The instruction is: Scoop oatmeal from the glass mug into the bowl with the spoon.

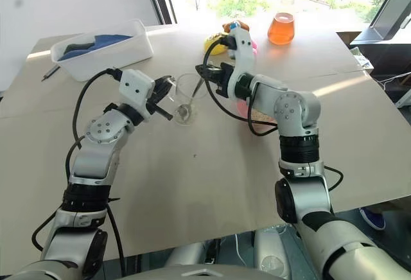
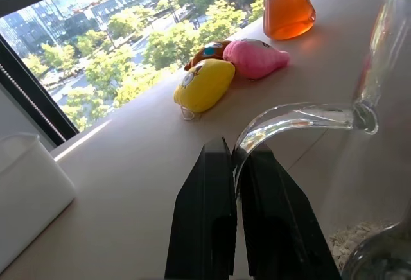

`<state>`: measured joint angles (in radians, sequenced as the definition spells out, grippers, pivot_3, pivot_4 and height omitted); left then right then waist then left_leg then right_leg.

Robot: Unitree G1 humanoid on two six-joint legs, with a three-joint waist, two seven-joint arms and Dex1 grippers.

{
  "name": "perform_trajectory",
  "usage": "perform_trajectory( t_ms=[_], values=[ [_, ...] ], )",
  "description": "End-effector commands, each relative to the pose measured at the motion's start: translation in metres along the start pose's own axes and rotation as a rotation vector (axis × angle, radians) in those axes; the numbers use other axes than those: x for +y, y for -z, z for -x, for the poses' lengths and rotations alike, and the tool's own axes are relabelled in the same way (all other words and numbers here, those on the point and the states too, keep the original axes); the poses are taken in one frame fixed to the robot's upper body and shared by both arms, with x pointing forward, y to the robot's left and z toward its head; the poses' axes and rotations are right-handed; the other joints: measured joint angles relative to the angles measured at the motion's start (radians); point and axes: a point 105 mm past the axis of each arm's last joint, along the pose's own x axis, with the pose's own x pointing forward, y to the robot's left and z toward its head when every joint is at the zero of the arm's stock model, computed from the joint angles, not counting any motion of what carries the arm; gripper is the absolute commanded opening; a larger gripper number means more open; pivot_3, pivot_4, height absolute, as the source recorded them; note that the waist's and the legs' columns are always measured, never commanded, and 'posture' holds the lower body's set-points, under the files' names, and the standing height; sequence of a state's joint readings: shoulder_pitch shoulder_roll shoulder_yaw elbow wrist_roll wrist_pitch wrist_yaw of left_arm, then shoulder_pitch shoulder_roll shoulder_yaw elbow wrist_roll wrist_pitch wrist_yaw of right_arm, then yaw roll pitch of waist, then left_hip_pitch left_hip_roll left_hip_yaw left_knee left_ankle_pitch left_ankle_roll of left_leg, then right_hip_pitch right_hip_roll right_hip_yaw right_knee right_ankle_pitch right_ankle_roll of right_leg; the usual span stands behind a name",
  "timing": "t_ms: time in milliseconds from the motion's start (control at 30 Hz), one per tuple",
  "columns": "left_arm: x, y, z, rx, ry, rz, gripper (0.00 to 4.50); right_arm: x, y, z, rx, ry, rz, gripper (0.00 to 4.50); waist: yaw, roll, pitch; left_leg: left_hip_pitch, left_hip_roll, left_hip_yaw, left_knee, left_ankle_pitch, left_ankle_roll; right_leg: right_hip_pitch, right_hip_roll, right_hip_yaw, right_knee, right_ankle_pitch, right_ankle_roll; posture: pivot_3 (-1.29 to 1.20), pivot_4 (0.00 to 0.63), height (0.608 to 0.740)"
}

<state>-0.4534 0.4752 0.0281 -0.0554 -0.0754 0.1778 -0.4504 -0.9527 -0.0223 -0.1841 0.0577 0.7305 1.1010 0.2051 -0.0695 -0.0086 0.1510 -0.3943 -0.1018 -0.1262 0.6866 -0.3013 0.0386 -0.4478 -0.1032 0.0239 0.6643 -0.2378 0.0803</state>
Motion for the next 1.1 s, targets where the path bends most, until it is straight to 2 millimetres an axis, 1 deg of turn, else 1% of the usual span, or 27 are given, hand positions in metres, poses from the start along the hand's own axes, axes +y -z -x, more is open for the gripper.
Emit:
perform_trajectory(
  t_ms=[33, 167, 300, 467, 567, 667, 800, 1100],
  values=[
    [0.004, -0.015, -0.001, -0.065, -0.004, -0.032, 0.02, 0.01, -0.018, 0.005, -0.043, -0.037, -0.032, 0.0, 0.0, 0.0, 0.0, 0.0, 0.0, 0.0, 0.0, 0.0, 0.0, 0.0, 0.0, 0.0, 0.0, 0.0, 0.0, 0.0, 0.15, 0.74],
    [0.004, -0.01, -0.001, -0.056, -0.002, -0.026, 0.02, 0.006, -0.028, 0.012, -0.067, -0.021, -0.064, 0.0, -0.001, 0.0, 0.0, 0.0, 0.0, 0.0, 0.0, 0.0, 0.0, 0.0, 0.0, 0.0, 0.0, 0.0, 0.0, 0.0, 0.15, 0.74],
    [0.005, -0.003, 0.001, -0.042, -0.008, -0.006, 0.02, -0.002, -0.04, 0.024, -0.099, 0.004, -0.097, 0.0, -0.001, 0.0, 0.0, 0.0, 0.0, 0.0, 0.0, 0.0, 0.0, 0.0, 0.0, 0.0, 0.0, 0.0, 0.0, 0.0, 0.15, 0.74],
    [0.005, 0.001, -0.001, -0.047, -0.036, 0.056, 0.02, -0.019, -0.054, 0.04, -0.138, 0.046, -0.173, 0.0, 0.0, 0.0, 0.0, 0.0, 0.0, 0.0, 0.0, 0.0, 0.0, 0.0, 0.0, 0.0, 0.001, 0.0, 0.0, 0.0, 0.15, 0.74],
    [0.003, 0.0, -0.003, -0.051, -0.031, 0.051, 0.02, -0.031, -0.061, 0.049, -0.16, 0.078, -0.221, 0.0, -0.003, 0.0, 0.0, 0.0, 0.0, 0.0, 0.0, 0.0, 0.0, 0.0, -0.001, 0.0, 0.001, 0.0, 0.0, 0.0, 0.15, 0.74],
    [0.001, -0.001, -0.005, -0.057, -0.027, 0.056, 0.02, -0.038, -0.067, 0.054, -0.182, 0.095, -0.266, 0.0, -0.003, 0.0, 0.0, 0.0, 0.0, 0.001, 0.0, 0.0, 0.0, 0.0, -0.001, 0.001, 0.001, 0.0, 0.0, 0.0, 0.15, 0.74],
    [-0.004, -0.001, -0.006, -0.068, -0.019, 0.07, 0.02, -0.04, -0.066, 0.056, -0.182, 0.101, -0.31, 0.0, -0.002, 0.0, 0.0, 0.0, 0.0, 0.001, 0.0, 0.0, 0.0, 0.0, -0.001, 0.001, 0.002, 0.0, 0.0, 0.0, 0.15, 0.74],
    [-0.007, -0.003, -0.011, -0.103, -0.023, 0.095, 0.02, -0.045, -0.066, 0.061, -0.206, 0.111, -0.434, 0.0, -0.001, 0.0, 0.0, 0.0, 0.0, 0.002, 0.002, 0.0, 0.0, 0.0, -0.001, 0.002, 0.003, 0.0, 0.0, 0.0, 0.15, 0.74]
  ],
)
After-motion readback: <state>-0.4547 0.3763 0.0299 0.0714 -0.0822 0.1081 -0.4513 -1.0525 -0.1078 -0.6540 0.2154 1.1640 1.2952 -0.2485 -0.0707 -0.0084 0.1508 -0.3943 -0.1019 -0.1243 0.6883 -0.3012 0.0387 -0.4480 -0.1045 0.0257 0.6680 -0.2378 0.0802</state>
